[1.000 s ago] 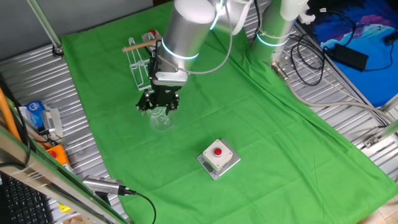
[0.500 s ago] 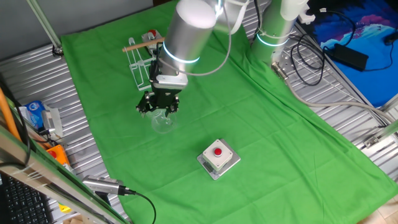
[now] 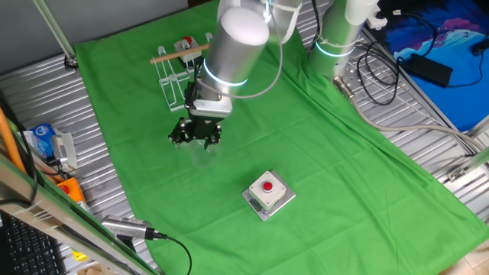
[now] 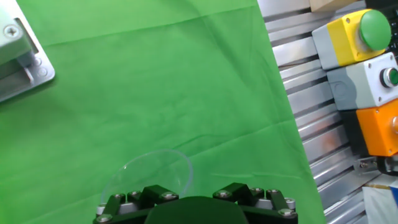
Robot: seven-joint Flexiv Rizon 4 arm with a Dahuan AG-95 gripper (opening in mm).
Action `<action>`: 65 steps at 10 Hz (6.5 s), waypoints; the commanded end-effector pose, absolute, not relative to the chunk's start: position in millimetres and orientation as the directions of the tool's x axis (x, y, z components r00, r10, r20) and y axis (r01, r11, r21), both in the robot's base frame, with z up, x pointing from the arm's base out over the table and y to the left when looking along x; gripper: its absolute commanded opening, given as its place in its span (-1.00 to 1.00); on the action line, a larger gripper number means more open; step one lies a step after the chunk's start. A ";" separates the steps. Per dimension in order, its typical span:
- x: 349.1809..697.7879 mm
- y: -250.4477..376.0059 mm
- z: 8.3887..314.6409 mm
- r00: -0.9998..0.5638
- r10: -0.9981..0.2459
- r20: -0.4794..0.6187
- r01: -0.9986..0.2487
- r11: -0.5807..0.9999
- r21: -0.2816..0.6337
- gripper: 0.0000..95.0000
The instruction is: Put the cup on the cup rack
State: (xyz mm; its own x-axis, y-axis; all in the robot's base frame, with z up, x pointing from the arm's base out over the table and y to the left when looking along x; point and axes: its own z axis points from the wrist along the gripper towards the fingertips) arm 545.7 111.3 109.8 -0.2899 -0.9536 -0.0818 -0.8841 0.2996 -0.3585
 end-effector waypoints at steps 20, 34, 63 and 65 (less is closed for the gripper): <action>505.4 81.3 85.6 -0.335 -0.941 -0.046 -0.900 0.334 -0.281 0.60; 525.7 84.1 108.3 -0.475 -0.879 0.042 -0.879 0.476 0.038 0.60; 555.3 52.5 93.4 -0.925 -0.371 -0.076 -0.378 0.916 0.134 1.00; 560.5 51.9 86.1 -0.931 -0.355 -0.079 -0.363 0.919 0.155 1.00</action>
